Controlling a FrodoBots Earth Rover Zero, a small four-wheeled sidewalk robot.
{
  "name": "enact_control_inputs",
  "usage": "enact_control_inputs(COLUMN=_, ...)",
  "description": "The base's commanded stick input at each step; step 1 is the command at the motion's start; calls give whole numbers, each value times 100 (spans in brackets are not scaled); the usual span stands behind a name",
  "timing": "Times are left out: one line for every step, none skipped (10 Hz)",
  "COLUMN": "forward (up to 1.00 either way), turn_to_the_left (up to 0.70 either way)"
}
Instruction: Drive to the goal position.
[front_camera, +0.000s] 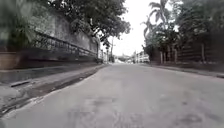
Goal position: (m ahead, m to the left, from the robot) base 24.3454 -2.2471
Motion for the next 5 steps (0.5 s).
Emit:
enact_control_inputs(forward=100, turn_to_the_left=-38)
enact_control_inputs(forward=100, turn_to_the_left=-40)
enact_control_inputs(forward=100, turn_to_the_left=-36)
enact_control_inputs(forward=100, turn_to_the_left=-13)
enact_control_inputs(forward=100, turn_to_the_left=-10)
